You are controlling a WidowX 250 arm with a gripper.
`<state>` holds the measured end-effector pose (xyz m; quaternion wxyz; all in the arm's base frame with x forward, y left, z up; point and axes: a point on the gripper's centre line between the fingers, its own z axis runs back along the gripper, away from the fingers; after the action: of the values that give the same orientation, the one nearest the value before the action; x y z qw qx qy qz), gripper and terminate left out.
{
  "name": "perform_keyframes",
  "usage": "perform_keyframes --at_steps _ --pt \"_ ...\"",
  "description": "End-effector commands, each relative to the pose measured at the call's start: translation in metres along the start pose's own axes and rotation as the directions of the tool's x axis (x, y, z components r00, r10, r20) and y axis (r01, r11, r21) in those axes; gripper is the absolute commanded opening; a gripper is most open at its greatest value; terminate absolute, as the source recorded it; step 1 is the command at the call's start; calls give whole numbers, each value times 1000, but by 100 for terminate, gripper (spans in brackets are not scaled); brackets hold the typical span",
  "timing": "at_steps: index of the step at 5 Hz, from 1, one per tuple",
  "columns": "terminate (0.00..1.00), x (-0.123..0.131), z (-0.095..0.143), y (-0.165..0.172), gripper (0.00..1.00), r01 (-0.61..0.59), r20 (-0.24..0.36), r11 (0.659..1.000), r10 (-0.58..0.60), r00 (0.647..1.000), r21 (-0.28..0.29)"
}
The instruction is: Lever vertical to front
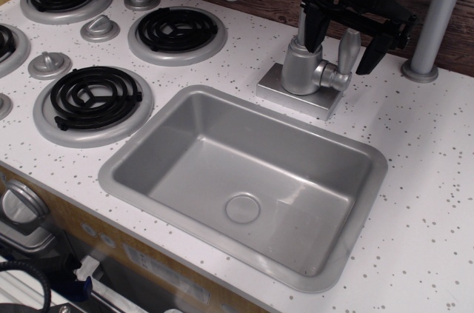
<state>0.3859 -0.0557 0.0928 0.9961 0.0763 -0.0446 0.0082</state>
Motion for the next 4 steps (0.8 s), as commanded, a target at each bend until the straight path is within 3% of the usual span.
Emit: perform_keyframes --at_steps 1,2,4 --pt "0 0 0 0 100 0 0 1000 0 1000 0" --pt "0 6 3 0 100 11 79 1000 -10 997 -6" --pt "0 20 18 -1 100 42 195 997 -53 979 58"
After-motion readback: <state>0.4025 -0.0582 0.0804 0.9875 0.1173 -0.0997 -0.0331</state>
